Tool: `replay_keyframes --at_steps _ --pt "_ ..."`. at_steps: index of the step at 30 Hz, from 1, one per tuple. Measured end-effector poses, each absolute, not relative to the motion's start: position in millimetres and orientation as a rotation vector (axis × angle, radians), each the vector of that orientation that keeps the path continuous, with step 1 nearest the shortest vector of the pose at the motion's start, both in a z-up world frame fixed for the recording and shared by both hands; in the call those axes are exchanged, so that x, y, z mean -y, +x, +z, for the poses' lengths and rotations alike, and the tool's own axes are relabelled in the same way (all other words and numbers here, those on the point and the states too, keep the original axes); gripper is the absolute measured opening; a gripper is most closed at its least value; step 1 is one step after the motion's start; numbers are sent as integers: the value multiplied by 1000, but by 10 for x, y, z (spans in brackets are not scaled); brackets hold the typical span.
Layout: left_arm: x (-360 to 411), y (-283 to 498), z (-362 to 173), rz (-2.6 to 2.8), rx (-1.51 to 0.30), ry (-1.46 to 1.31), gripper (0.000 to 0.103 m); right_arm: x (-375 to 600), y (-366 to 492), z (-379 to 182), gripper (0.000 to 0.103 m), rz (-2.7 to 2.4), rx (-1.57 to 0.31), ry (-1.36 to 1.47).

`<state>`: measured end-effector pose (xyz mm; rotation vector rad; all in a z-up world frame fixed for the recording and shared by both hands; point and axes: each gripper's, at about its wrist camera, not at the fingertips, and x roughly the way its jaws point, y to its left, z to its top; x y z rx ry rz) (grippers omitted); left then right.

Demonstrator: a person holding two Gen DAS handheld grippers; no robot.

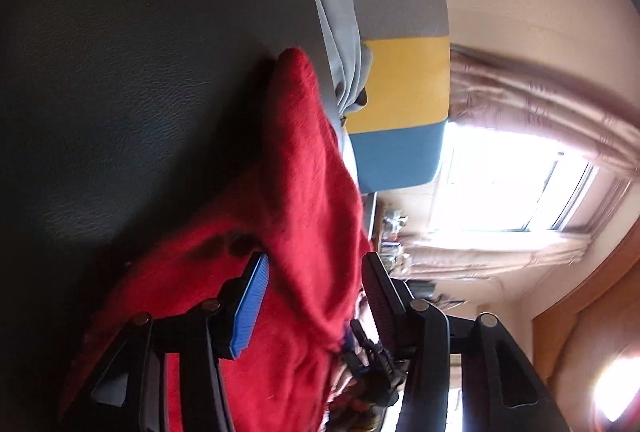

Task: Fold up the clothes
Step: 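Fold the held sleeve across the sweater body and open the right gripper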

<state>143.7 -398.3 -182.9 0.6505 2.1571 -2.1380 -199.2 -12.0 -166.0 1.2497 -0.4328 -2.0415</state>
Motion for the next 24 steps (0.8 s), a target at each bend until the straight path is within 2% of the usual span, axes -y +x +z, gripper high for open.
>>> replay_keyframes --at_steps 3,5,6,7,8,10,13,17,21,23,24 --pt "3971 1330 -1857 -2094 -2154 614 53 182 -1977 -1628 48 -2064 390 1239" --pt "3959 1259 -1912 -2037 -2138 581 50 224 -1952 -1592 29 -2114 314 1235" --pt "3978 1261 -1947 -2006 -2133 549 46 245 -1951 -1579 19 -2120 295 1242" --pt "3998 1282 -1941 -2005 -2122 512 39 264 -1955 -1560 13 -2112 292 1249" --pt "4022 1306 -1910 -2020 -2105 478 25 279 -1954 -1512 10 -2112 281 1241" --pt "4067 1356 -1841 -2053 -2062 425 16 242 -1903 -1291 4 -2117 283 1161" --pt "4103 1421 -1752 -2111 -1997 415 10 109 -1803 -1050 3 -2120 332 1073" --pt "4024 1342 -1762 -2137 -1866 580 10 49 -1766 -1304 4 -2153 266 1183" --pt "4047 1337 -1921 -2068 -1853 678 10 -58 -1800 -1533 12 -2104 380 1238" --pt "4064 1337 -1906 -2071 -1830 690 10 -68 -1842 -1497 41 -2077 418 1212" --pt "4073 1327 -1898 -2071 -1818 700 10 -38 -1868 -1472 68 -2070 414 1196"
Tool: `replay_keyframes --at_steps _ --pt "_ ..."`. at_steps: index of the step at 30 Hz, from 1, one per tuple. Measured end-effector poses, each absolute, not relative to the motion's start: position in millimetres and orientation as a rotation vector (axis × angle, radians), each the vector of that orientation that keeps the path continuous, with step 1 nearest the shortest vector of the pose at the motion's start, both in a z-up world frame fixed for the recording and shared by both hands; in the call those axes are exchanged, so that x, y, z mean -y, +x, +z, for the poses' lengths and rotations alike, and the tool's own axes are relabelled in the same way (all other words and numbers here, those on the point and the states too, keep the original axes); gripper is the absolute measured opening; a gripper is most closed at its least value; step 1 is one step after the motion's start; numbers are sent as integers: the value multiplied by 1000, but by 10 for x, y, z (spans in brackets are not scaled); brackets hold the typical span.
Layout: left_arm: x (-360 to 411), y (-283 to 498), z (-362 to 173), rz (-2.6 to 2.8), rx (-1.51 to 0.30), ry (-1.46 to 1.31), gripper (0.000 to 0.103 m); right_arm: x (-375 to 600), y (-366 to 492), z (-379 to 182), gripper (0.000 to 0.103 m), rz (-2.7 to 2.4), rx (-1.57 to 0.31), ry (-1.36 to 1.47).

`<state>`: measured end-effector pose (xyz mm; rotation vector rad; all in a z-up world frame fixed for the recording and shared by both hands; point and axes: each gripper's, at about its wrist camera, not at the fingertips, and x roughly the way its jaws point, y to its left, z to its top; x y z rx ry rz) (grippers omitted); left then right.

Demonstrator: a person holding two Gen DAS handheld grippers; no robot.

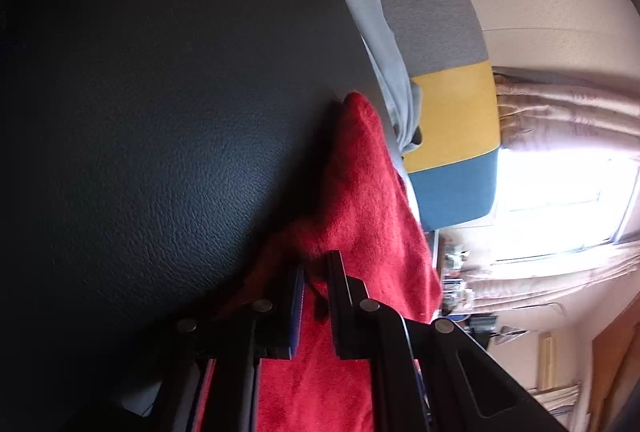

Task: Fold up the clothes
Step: 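Fold the held sleeve across the sweater body and open the right gripper, then press the folded red sweater flat with both open grippers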

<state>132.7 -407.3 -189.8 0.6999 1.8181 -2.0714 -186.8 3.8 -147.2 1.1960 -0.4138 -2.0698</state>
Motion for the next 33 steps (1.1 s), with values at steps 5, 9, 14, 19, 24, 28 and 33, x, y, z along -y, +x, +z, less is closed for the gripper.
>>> replay_keyframes --at_steps 5,9,14,19,24,28,33 --pt "4055 1288 -1852 -2064 -1829 678 22 449 -1971 -1494 79 -2040 183 1214" --pt "3975 1137 -1723 -2103 -1725 738 24 878 -1829 -1461 24 -2065 -169 1176" --pt "3941 1027 -1619 -2155 -1539 853 21 693 -1620 -1050 10 -2158 -181 1035" --pt "3841 1129 -1403 -2179 -1378 903 19 543 -1686 -1480 11 -2138 -144 1227" --pt "3844 1274 -1077 -2271 -1347 759 23 445 -1767 -1404 62 -2255 -107 1186" --pt "3866 1038 -856 -2368 -1292 705 26 525 -1613 -1046 69 -2388 -218 982" --pt "3844 488 -849 -2437 -1251 747 27 1159 -1335 -925 69 -2144 -276 836"
